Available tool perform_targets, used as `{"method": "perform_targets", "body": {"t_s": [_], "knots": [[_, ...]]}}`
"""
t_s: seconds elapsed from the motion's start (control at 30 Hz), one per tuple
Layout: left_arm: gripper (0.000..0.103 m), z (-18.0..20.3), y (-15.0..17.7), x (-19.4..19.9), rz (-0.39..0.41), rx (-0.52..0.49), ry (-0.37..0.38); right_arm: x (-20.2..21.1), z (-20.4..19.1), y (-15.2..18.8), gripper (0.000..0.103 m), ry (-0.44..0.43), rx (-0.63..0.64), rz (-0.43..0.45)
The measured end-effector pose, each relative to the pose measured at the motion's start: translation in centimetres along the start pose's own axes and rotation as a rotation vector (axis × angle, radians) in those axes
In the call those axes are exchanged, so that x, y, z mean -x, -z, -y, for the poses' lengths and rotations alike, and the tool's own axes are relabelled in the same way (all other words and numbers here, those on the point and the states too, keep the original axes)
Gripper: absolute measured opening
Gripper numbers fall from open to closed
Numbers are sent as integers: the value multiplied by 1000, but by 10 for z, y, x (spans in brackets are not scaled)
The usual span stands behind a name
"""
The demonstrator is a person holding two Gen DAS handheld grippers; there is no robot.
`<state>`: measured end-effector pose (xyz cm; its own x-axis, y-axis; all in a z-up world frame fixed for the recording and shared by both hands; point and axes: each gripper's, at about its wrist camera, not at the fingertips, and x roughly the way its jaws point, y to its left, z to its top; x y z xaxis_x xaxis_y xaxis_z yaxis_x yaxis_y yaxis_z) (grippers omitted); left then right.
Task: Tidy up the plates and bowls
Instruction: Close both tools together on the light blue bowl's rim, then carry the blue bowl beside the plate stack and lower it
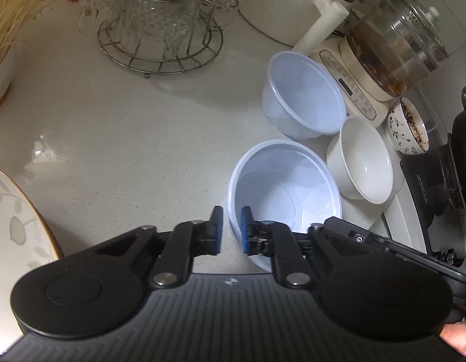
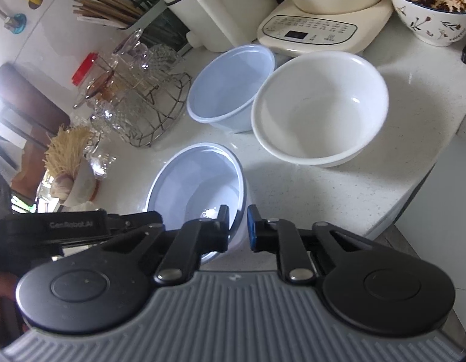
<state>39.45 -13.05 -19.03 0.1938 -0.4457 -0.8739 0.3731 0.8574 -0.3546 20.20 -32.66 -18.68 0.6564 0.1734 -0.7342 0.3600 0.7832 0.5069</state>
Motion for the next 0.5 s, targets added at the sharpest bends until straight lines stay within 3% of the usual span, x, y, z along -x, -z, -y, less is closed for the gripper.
{"method": "perform_targets", "body": {"t_s": [0.5], "knots": [[12,-26,12,40,57,83,-17,-1,-39,-6,13,-67,125,-50]]}}
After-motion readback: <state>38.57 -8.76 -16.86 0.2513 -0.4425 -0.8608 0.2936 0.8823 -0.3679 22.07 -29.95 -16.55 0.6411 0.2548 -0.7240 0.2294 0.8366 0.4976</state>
